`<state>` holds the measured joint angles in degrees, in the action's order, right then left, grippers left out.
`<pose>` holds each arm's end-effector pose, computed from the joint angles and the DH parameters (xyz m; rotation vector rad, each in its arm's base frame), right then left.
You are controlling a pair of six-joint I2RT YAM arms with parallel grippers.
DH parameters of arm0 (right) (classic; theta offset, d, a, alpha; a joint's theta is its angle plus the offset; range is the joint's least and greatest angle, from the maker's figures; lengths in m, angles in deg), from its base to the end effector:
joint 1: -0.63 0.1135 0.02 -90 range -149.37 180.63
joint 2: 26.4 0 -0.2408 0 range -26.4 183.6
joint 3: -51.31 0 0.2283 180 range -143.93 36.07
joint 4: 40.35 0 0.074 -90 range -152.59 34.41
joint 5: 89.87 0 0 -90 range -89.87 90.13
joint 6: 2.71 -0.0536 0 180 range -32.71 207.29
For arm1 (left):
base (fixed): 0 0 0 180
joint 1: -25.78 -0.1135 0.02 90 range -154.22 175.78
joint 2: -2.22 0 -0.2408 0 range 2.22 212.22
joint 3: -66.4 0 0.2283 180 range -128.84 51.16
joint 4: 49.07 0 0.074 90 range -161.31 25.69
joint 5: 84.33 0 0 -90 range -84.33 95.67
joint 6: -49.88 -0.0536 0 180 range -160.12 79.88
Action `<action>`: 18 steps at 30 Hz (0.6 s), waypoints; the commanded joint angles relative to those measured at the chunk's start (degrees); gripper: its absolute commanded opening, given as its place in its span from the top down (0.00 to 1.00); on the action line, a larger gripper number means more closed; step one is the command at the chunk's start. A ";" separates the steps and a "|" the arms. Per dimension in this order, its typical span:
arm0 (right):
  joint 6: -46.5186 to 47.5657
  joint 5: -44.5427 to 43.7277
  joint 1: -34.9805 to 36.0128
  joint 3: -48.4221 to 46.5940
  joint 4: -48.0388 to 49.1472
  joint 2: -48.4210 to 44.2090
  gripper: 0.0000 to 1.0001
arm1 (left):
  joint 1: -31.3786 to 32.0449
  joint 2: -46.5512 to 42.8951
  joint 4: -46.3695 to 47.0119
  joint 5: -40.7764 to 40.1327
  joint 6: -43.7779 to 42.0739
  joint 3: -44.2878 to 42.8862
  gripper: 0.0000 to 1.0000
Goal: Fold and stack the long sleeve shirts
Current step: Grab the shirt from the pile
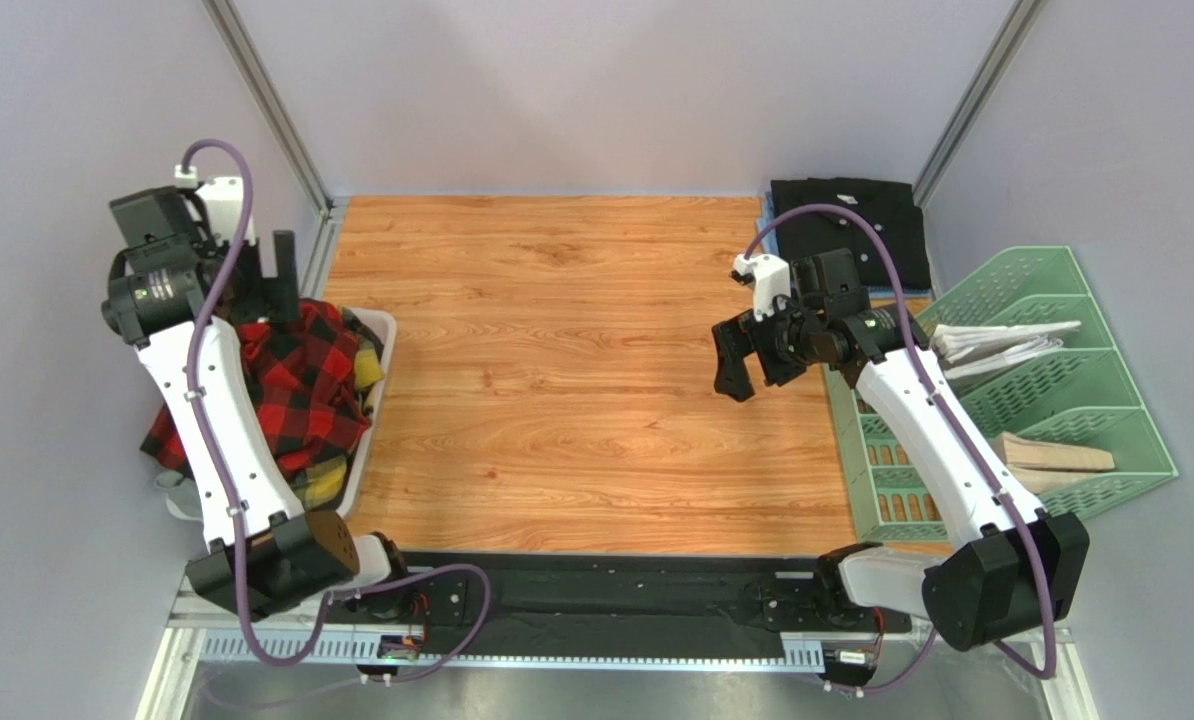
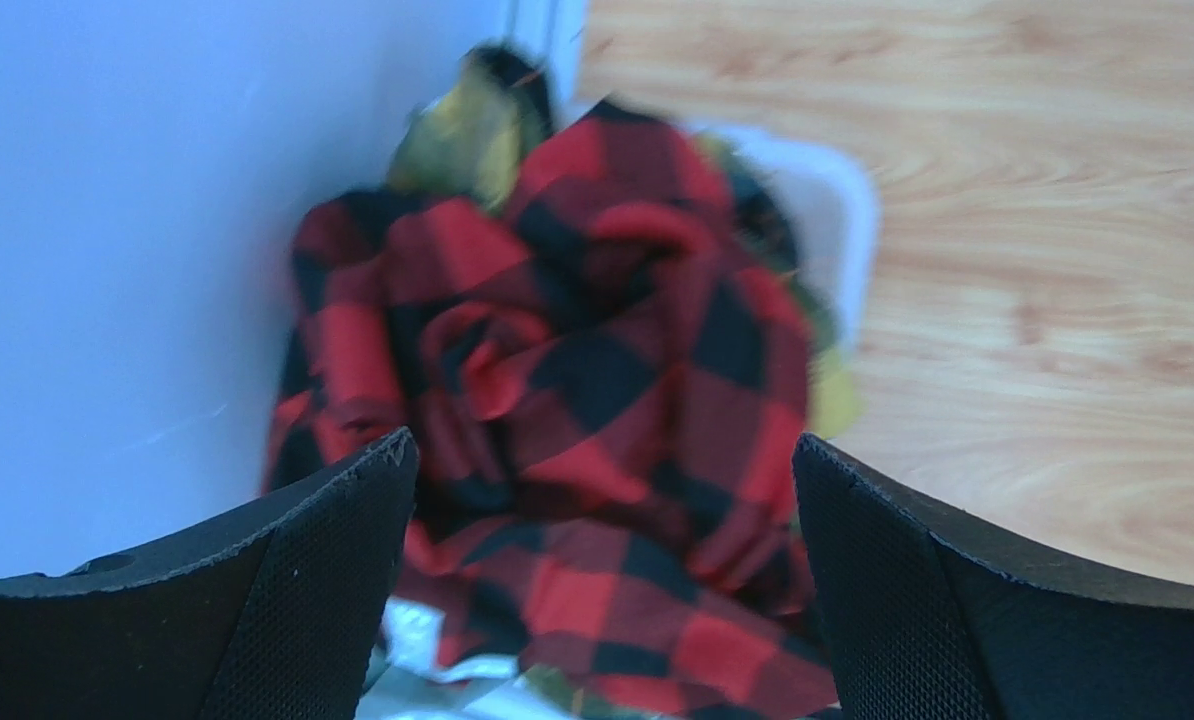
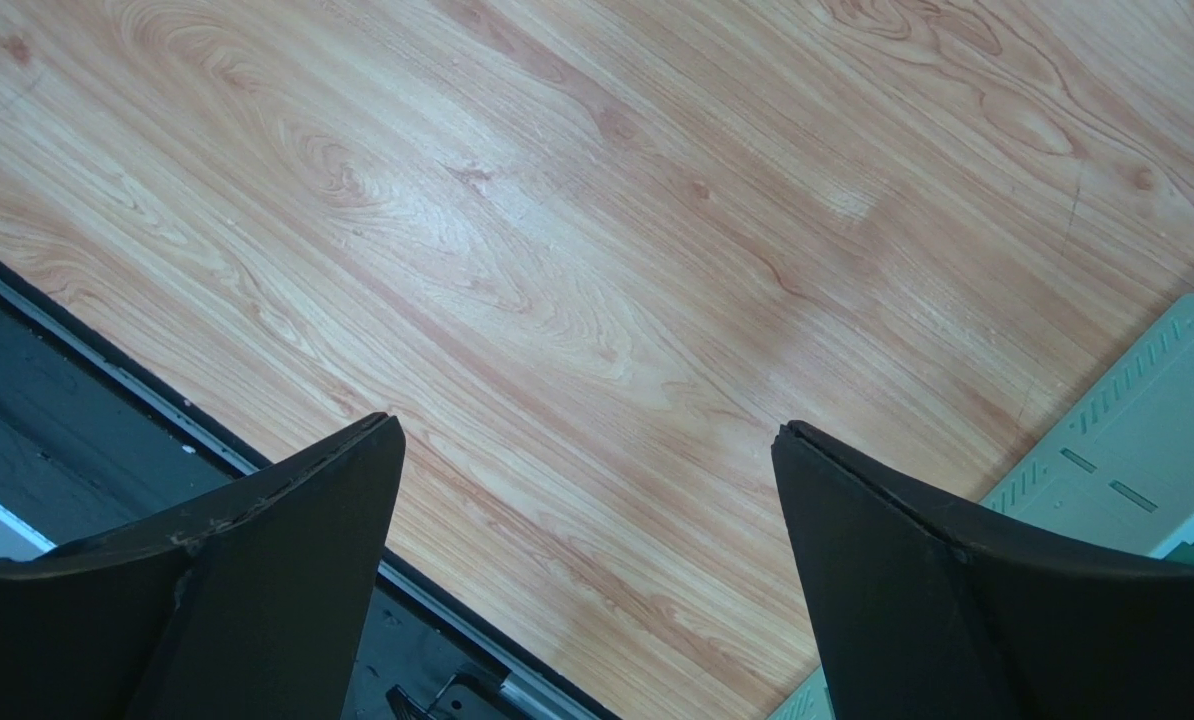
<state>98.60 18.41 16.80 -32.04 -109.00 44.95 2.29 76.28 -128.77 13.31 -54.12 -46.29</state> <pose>0.2210 0.0816 0.2848 -0.7223 2.4385 0.4406 0.2120 0.0844 0.4040 -0.1199 2.2840 0.1897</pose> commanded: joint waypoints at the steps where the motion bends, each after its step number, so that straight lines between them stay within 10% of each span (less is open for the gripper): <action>1: 1.08 2.72 0.01 -1.76 -0.12 1.24 0.00 | -7.97 4.06 -4.09 0.71 -7.88 -1.52 0.01; 15: 1.52 3.43 0.19 -1.49 -0.65 0.28 0.00 | -13.78 11.55 3.91 -0.52 -15.01 17.45 0.02; 18: 1.52 3.34 0.27 -1.40 -0.38 0.45 0.00 | -13.87 10.58 4.44 -0.17 -14.30 18.96 0.38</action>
<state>99.30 20.86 16.80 -32.04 -109.78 46.61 -11.13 89.24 -125.95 12.70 -67.06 -28.83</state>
